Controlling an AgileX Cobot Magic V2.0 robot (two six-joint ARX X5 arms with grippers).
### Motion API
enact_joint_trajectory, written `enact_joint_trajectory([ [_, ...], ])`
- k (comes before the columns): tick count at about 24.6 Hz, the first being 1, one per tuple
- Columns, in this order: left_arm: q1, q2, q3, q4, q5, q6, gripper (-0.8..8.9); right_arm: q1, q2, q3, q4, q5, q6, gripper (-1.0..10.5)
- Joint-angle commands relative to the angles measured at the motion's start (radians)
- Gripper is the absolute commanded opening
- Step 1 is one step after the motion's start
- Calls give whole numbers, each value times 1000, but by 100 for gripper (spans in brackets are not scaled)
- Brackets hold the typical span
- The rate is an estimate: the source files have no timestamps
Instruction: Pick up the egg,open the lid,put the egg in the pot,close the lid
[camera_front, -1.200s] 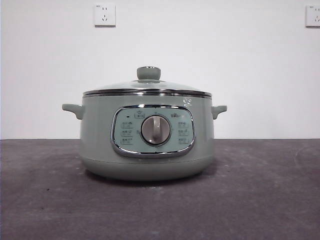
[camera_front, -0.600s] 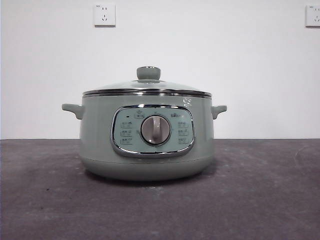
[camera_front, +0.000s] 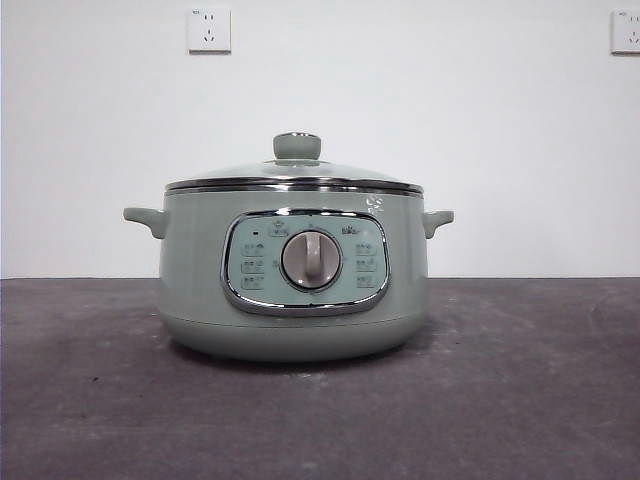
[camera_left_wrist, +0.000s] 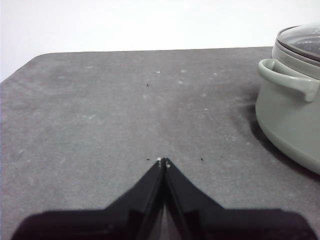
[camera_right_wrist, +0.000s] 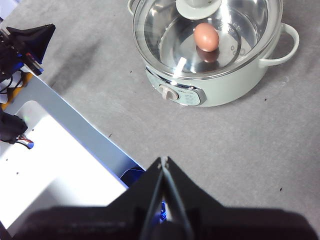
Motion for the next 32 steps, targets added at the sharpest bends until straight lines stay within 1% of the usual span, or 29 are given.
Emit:
enact_joint_trajectory([
  [1,3,-3,-15,2,2,-6,-3,1,-2,-2,-11,2,6,1],
  [3,3,-3,-15,2,2,-6,-3,0,-2,-2,-11,3,5,1],
  [4,3,-3,-15,2,2,-6,-3,-10,-10,-2,-8,5,-15,1],
  [6,3,-3,-15,2,2,-6,-3,-69,-50,-6,13,4,-134,1],
  [7,3,-3,-15,2,2,-6,-3,-109,-84,-22,72,-3,-173,1],
  [8,3,-3,-15,2,2,-6,-3,-153,-121,-47,148,-10,-172,1],
  [9,3,-3,-15,2,2,-6,-3,-198,-167,-87,227,-40,-146,1],
  [11,3,-3,-15,2,2,-6,-3,-285,-283,-215,385,-114,-126,1],
  [14,3,-3,-15,2,2,-6,-3,-369,-488,-499,658,-107,-129,1],
  [16,3,-3,-15,2,2,-6,-3,-394,-619,-706,835,-107,-123,1],
  [17,3,-3,-15,2,2,-6,-3,-398,-678,-801,898,-106,-123,1],
  [19,3,-3,-14,2,2,-6,-3,-401,-755,-928,978,-105,-115,1],
  [21,3,-3,-15,2,2,-6,-3,-405,-816,-1030,1044,-102,-92,1],
  [24,3,-3,-15,2,2,-6,-3,-406,-909,-1193,1146,-92,-31,1],
  [25,3,-3,-15,2,2,-6,-3,-406,-934,-1242,1176,-74,-2,1],
  [28,3,-3,-15,2,2,-6,-3,-406,-996,-1366,1233,-41,63,1],
  [30,3,-3,-15,2,2,-6,-3,-405,-1027,-1427,1252,-29,86,1],
  [32,3,-3,-15,2,2,-6,-3,-404,-1055,-1481,1255,-27,93,1],
])
